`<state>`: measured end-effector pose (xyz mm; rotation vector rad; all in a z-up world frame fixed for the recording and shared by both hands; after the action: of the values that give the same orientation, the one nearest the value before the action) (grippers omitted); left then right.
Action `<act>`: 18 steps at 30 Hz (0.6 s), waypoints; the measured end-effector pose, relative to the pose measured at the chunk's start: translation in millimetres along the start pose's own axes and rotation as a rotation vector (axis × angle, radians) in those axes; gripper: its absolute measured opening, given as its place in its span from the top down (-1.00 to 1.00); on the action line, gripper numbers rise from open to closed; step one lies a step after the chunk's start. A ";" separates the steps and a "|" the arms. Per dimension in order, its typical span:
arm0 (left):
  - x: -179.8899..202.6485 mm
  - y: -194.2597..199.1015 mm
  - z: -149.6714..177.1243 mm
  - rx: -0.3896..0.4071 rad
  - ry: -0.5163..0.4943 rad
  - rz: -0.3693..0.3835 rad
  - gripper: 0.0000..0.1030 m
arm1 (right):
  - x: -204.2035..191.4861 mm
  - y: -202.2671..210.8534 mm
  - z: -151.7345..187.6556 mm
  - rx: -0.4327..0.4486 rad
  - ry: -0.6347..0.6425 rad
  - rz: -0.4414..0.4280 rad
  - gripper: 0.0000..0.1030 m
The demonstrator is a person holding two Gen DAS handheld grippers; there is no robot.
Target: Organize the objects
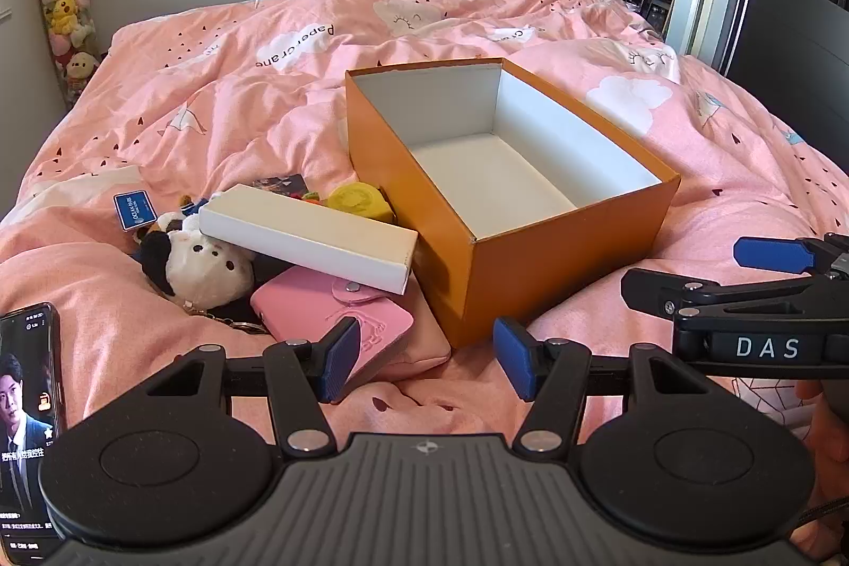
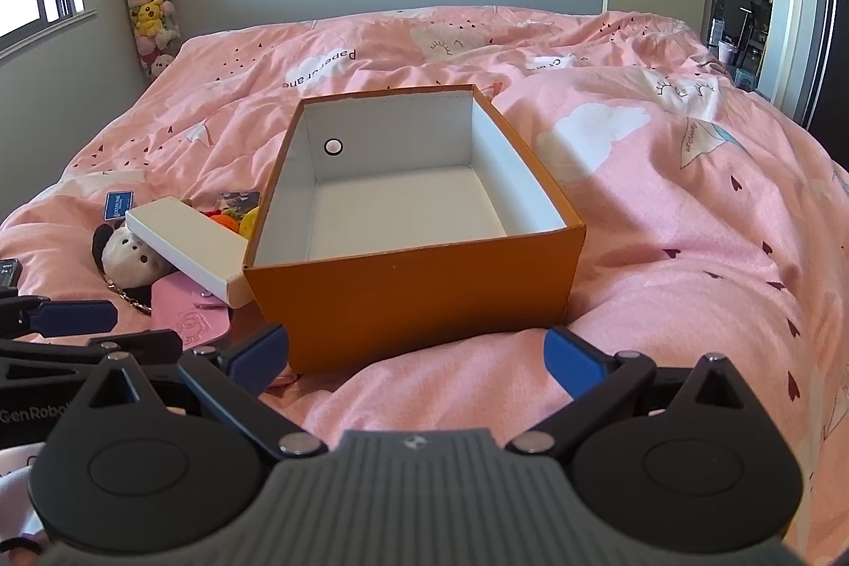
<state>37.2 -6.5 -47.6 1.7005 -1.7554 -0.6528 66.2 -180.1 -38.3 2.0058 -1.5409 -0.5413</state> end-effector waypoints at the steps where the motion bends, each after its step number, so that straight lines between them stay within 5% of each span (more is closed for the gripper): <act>1: 0.3 0.0 -0.1 -0.001 -0.001 0.000 -0.34 | -0.3 0.2 0.3 0.000 0.000 0.001 -0.98; 13: 2.3 -0.7 2.0 -0.006 -0.010 0.006 -0.32 | -0.1 -2.7 1.2 -0.008 -0.001 -0.004 -0.98; 18: -0.8 -4.1 3.6 -0.028 0.002 0.026 -0.06 | 0.0 -9.2 2.6 -0.033 -0.003 -0.015 -0.98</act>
<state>37.5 -6.1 -53.1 1.6562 -1.7564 -0.6610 71.5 -178.8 -46.2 1.9946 -1.5099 -0.5720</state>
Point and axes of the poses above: each gripper's, at about its wrist camera, not at the fingertips, and y roughly against the way its jaws point, x to its right, z to its underside, the point moved 6 cm from there along -y, roughly the way its jaws point, and after that the axes turned 5 degrees about y, right-handed, at the moved point
